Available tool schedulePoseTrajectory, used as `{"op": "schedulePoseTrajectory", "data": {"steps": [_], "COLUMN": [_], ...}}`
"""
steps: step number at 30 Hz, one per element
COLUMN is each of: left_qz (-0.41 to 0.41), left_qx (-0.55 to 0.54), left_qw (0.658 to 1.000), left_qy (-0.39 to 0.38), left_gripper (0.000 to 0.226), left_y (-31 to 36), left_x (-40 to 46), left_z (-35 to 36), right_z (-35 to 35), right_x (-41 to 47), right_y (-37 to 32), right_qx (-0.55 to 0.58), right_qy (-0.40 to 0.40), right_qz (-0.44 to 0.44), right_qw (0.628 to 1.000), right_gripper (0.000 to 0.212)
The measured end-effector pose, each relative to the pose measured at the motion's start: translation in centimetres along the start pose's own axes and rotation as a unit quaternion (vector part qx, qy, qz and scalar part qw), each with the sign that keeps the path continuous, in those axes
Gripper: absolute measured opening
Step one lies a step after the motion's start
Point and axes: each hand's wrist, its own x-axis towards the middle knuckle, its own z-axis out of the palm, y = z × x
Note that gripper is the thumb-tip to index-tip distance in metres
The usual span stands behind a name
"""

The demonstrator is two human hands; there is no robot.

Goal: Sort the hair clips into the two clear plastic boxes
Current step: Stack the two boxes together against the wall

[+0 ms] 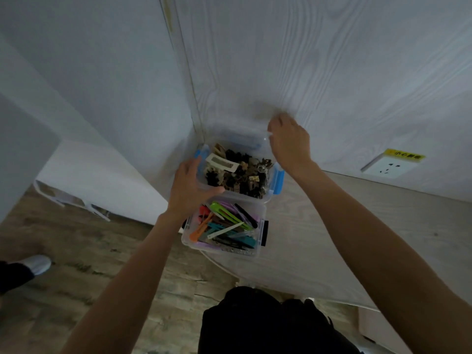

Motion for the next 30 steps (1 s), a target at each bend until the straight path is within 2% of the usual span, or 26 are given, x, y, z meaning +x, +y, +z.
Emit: {"op": "schedulePoseTrajectory", "data": {"steps": [4, 5, 7, 10, 13, 15, 17, 20, 23, 26, 30], "left_qz": [-0.004, 0.001, 0.007, -0.08, -0.131, -0.118, -0.093, -0.061, -0.063, -0.066, -0.045], "left_qx": [-0.032, -0.062, -0.172, -0.273, -0.256, -0.219, -0.161, -0.08, -0.091, -0.089, -0.049], "left_qw": [0.999, 0.998, 0.985, 0.958, 0.958, 0.968, 0.981, 0.994, 0.993, 0.993, 0.997], "left_qy": [0.005, 0.0, -0.025, -0.045, 0.003, 0.04, 0.046, 0.038, 0.039, 0.027, 0.042], "left_gripper": [0.099, 0.095, 0.086, 0.096, 0.07, 0.052, 0.043, 0.044, 0.046, 0.053, 0.051], "left_y": [0.7, 1.0, 1.3, 1.2, 1.4, 1.9, 2.0, 1.4, 0.9, 0.4, 0.4], "left_x": [0.2, 0.3, 0.4, 0.2, 0.6, 1.2, 1.9, 2.4, 2.4, 2.1, 1.8], "left_z": [0.6, 0.6, 0.1, -0.9, -1.5, -1.4, -1.2, -0.9, -0.9, -0.7, -0.5], "right_z": [-2.8, -2.6, -1.1, 1.7, 2.6, 2.1, 1.6, 1.3, 1.6, 2.2, 2.4], "right_x": [-3.8, -5.1, -7.6, -9.9, -11.1, -11.5, -11.5, -11.4, -11.1, -11.2, -11.0], "right_y": [-0.1, -0.2, -0.5, -0.7, -1.2, -1.5, -1.6, -1.6, -1.9, -1.6, -1.2], "right_qx": [0.056, 0.075, 0.137, 0.236, 0.24, 0.237, 0.256, 0.29, 0.288, 0.242, 0.22], "right_qy": [0.088, 0.075, -0.005, -0.117, -0.111, -0.08, -0.062, -0.049, -0.003, -0.053, -0.118], "right_qz": [-0.017, -0.031, -0.039, -0.028, -0.029, -0.013, 0.004, 0.044, 0.109, 0.175, 0.183], "right_qw": [0.994, 0.994, 0.99, 0.964, 0.964, 0.968, 0.965, 0.955, 0.951, 0.953, 0.951], "right_gripper": [0.011, 0.01, 0.013, 0.024, 0.02, 0.016, 0.014, 0.015, 0.025, 0.045, 0.053]}}
